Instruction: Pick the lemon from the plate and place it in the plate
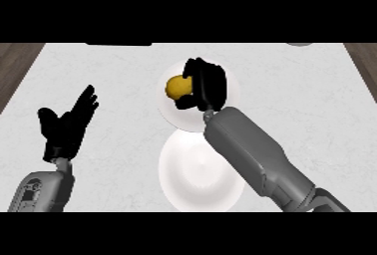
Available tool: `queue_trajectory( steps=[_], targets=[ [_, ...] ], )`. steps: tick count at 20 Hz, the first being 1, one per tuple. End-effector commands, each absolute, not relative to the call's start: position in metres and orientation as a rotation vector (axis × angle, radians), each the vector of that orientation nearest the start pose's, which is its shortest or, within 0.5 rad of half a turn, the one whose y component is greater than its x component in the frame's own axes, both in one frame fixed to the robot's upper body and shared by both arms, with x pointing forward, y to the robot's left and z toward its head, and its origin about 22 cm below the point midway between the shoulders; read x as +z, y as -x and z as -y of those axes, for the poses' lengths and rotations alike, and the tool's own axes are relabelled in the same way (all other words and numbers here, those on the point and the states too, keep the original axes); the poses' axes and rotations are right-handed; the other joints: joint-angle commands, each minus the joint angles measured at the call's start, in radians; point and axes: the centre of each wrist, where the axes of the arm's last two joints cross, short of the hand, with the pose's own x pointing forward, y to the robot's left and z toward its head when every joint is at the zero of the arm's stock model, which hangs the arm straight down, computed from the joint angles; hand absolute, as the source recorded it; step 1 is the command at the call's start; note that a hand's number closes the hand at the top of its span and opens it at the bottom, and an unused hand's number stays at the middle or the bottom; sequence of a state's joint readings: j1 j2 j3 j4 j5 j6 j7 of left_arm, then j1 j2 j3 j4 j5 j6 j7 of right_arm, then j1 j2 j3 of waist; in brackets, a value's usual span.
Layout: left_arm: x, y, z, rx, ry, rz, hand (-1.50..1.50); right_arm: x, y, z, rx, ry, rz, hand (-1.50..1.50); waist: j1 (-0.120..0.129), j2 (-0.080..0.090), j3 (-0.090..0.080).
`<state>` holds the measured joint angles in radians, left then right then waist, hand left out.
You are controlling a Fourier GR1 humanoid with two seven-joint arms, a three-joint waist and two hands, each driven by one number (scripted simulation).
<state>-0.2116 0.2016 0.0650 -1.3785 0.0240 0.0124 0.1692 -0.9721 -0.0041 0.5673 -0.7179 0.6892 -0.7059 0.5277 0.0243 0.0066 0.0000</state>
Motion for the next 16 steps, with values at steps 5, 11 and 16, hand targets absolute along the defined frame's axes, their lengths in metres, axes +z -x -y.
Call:
queue_trajectory(
  steps=[5, 11, 16],
  targets=[
    [0.012, -0.292, -0.278, -0.092, -0.155, 1.416, 0.0, 0.044, -0.405, 0.075, 0.688, 0.762, 1.496, 1.5, 0.002, 0.007, 0.001],
    [0.023, -0.293, -0.285, -0.099, -0.153, 1.408, 0.0, 0.012, -0.407, 0.098, 0.815, 0.667, 1.517, -1.5, 0.007, 0.005, 0.001],
    [0.023, -0.29, -0.277, -0.123, -0.141, 1.42, 0.0, 0.046, -0.423, 0.106, 0.703, 0.671, 1.798, -1.5, 0.002, 0.003, 0.001]
  ],
)
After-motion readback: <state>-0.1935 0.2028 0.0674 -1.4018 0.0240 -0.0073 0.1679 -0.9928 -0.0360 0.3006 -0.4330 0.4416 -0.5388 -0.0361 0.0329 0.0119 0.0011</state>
